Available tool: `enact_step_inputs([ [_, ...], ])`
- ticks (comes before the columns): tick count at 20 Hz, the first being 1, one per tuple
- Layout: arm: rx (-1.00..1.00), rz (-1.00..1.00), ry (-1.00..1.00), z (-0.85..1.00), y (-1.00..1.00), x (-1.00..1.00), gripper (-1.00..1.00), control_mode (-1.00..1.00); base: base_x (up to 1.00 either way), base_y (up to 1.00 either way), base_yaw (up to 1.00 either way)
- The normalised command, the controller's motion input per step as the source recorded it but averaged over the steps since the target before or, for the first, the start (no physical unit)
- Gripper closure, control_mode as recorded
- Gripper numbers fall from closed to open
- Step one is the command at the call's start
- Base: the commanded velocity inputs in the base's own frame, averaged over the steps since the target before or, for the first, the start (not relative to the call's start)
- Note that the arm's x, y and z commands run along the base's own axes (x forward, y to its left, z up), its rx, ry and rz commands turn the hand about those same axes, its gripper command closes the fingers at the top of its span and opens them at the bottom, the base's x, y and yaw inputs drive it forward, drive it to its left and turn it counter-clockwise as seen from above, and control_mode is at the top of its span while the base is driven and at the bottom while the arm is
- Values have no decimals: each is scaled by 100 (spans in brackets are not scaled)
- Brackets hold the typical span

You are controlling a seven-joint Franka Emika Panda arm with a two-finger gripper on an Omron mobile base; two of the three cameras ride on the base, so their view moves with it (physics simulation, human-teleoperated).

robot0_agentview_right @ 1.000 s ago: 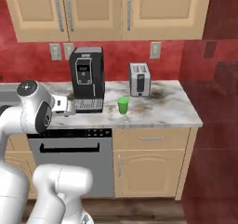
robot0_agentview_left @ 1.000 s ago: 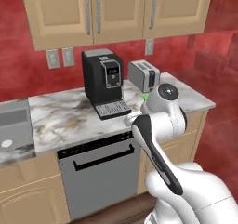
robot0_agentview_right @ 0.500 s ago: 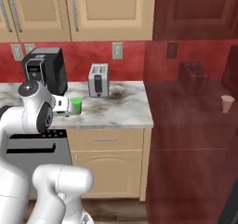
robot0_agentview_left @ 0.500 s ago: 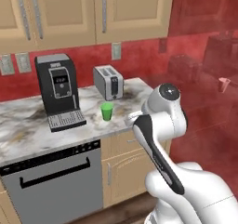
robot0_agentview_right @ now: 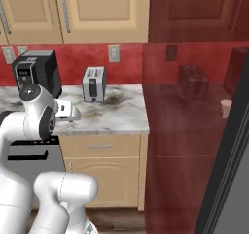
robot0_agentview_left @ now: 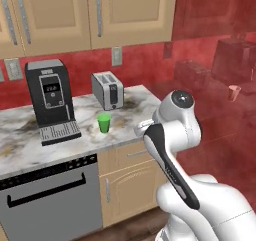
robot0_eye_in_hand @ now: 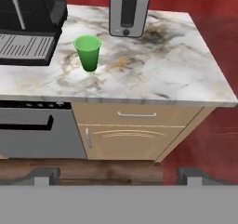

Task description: Place the pitcher and cup on the dining counter for serving.

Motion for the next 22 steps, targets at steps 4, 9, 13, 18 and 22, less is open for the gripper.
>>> enact_step_inputs([
  [4,0,0,0,0,0,0,-100,100,30,-6,3],
  [9,0,0,0,0,0,0,-100,100,39,0,3],
  [13,0,0,0,0,0,0,-100,100,54,0,4],
  [18,0,0,0,0,0,0,-100,100,54,0,4],
  [22,0,0,0,0,0,0,-100,100,44,0,4],
])
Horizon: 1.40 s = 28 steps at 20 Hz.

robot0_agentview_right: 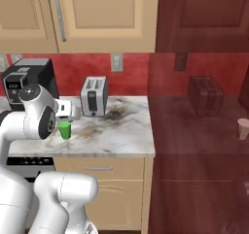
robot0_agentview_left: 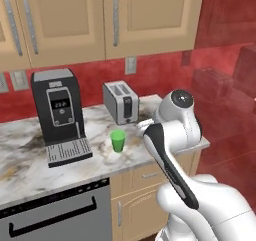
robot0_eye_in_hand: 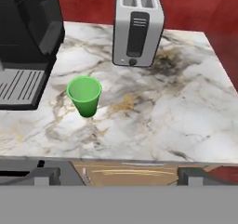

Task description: Place the pitcher and cup on the dining counter for serving.

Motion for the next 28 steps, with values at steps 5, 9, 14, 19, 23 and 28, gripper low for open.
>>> enact_step_inputs([
  [5,1,1,3,0,0,15,-100,-100,24,0,2],
  [9,3,0,15,0,2,44,-100,-100,0,0,0],
  [14,2,0,20,-1,6,44,-100,-100,0,0,0],
  [19,0,0,22,-18,19,29,-100,-100,0,0,0],
  [23,0,1,17,-12,3,6,-100,-100,0,0,0],
  [28,0,1,11,-26,12,2,-100,-100,0,0,0],
])
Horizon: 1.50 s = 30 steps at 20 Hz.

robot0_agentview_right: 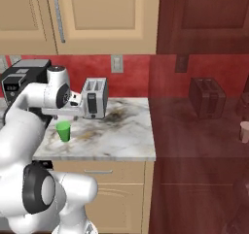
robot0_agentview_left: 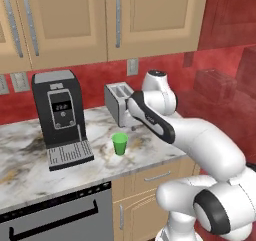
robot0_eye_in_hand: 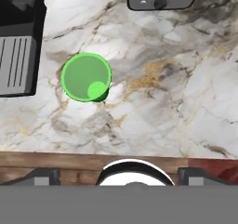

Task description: Place the pitcher and cup on the dining counter for serving.

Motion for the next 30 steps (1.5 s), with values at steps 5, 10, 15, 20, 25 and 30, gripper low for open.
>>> enact_step_inputs([
  [5,-1,0,5,-36,10,8,-100,-100,0,0,0],
  [10,-2,0,5,-37,18,25,-100,-100,0,0,0],
  [15,-2,0,1,-28,14,31,-100,-100,0,0,0],
  [20,-1,0,0,-26,3,33,-100,-100,0,0,0],
  [25,0,0,2,-22,1,25,-100,-100,0,0,0],
  [30,0,0,5,-29,0,6,-100,-100,0,0,0],
])
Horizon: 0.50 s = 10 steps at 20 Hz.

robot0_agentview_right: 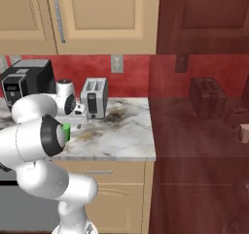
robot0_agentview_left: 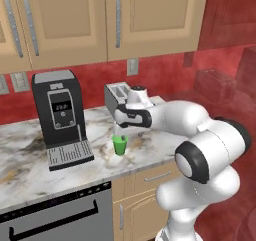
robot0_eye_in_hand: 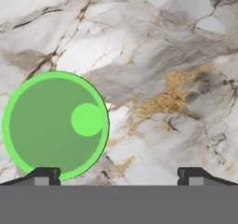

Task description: Place the pitcher and cup on the dining counter for serving.

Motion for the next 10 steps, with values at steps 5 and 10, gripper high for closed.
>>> enact_step_inputs([
  [5,0,0,4,-27,0,1,-100,-100,0,0,0],
  [10,0,0,1,-20,0,4,-100,-100,0,0,0],
])
